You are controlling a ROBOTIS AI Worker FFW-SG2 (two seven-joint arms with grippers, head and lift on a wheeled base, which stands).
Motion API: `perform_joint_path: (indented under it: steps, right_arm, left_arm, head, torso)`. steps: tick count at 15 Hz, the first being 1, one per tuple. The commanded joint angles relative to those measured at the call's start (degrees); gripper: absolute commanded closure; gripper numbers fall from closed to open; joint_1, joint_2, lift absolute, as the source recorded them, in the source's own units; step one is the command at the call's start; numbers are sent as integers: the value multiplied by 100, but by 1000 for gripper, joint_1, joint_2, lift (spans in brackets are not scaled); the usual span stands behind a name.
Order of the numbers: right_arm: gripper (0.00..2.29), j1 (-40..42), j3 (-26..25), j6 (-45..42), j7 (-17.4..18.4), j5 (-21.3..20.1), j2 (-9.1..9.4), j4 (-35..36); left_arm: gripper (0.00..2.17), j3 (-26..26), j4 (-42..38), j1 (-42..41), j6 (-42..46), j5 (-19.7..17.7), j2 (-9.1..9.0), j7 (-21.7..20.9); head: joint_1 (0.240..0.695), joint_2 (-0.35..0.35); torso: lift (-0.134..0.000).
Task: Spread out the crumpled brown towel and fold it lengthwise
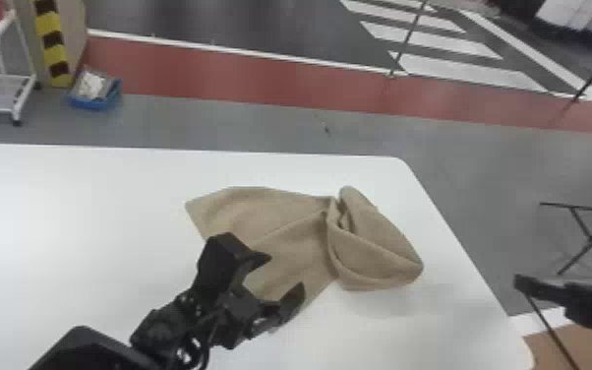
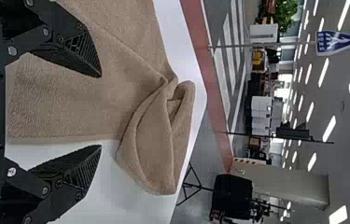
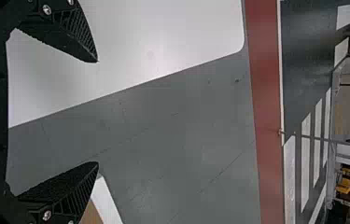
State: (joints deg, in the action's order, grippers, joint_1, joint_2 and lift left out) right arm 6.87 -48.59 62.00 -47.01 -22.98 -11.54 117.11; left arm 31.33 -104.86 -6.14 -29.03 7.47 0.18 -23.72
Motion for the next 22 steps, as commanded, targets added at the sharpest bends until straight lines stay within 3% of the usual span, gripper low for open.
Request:
perform_joint_path:
  steps: [1, 4, 8, 16, 18, 20, 22]
  right_arm:
    - [110, 280, -230, 1, -98, 48, 29, 321]
    - [110, 508, -503, 1, -177, 303, 108, 505]
    - [110, 666, -538, -34, -265, 303, 222, 646]
    - [110, 693, -538, -52, -291, 285, 275, 725]
    - [110, 684, -538, -52, -291, 285, 275, 725]
    - [110, 693, -564, -52, -291, 294, 275, 725]
    - [110, 693, -564, -69, -291, 294, 275, 716]
  left_arm:
    - [410, -180, 317, 360, 24, -97, -33, 69]
    - [410, -400, 845, 746, 24, -220, -33, 280]
    - [410, -435, 1504, 1133, 199, -334, -33, 597]
    - [448, -558, 1715, 1265, -293, -343, -33, 509]
    - [1025, -558, 1715, 1265, -310, -325, -33, 509]
    - [1389, -558, 1715, 1265, -381, -299, -33, 500]
    - [1436, -567, 1653, 1212, -416, -325, -33, 491]
  head:
    - [695, -350]
    - [695, -350]
    - [695, -350]
    - [695, -350]
    - [695, -350]
    - [695, -350]
    - [695, -350]
  torso:
    - [-124]
    - [-124]
    - [-124]
    - [-124]
    - [-124]
    - [-124]
    - [-124]
